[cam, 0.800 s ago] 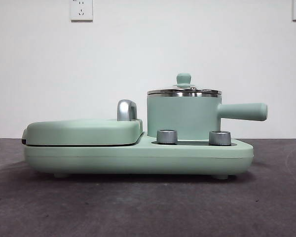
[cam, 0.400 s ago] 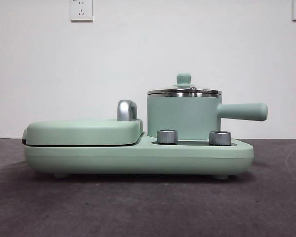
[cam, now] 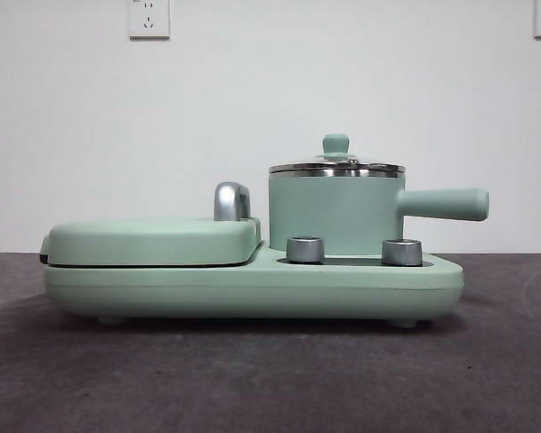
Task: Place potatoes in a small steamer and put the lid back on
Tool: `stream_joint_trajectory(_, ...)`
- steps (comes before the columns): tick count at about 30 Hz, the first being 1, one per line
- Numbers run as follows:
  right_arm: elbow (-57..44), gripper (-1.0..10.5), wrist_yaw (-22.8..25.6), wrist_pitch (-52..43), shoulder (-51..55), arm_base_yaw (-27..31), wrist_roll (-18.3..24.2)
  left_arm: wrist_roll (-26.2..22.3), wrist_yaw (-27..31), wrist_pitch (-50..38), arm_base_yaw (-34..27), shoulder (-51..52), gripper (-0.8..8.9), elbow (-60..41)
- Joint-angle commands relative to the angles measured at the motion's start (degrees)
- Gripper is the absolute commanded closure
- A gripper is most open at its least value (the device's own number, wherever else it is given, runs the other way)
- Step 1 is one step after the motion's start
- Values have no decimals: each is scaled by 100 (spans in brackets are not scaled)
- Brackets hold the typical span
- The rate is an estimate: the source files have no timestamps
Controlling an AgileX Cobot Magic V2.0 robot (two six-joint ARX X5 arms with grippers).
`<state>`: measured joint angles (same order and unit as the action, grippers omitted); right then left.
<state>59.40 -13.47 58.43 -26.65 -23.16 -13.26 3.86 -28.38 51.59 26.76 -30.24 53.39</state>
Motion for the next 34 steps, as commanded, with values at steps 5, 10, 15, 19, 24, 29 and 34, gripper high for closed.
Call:
stream_joint_trajectory(5,39,927,-2,-57,-17,-28,66,-85,48,-94,-52,35,794,17)
stream_joint_trajectory(10,39,927,0,-57,-17,-28,66,-170,-74,-269,-835,409,794,-337)
stream_joint_trajectory(15,39,927,-4,-57,-17,-28,66,-127,2,-1497,-1982,1178,794,-1711)
stream_joint_trajectory(19,39,927,2,-57,-17,-28,68,-127,4,-3062,-2647,2006,794,-3189)
stream_joint_trajectory(24,39,927,-4,-57,-17,-28,68,-131,546,-4006,-2924,2734,794,-4358)
stream_joint_trajectory(29,39,927,0,-57,-17,-28,66,-98,1294,-4092,-2898,2780,794,-4828)
stream_joint_trajectory(34,39,927,-2,-57,-17,-28,68,-98,1718,-4094,-2857,2780,794,-5021)
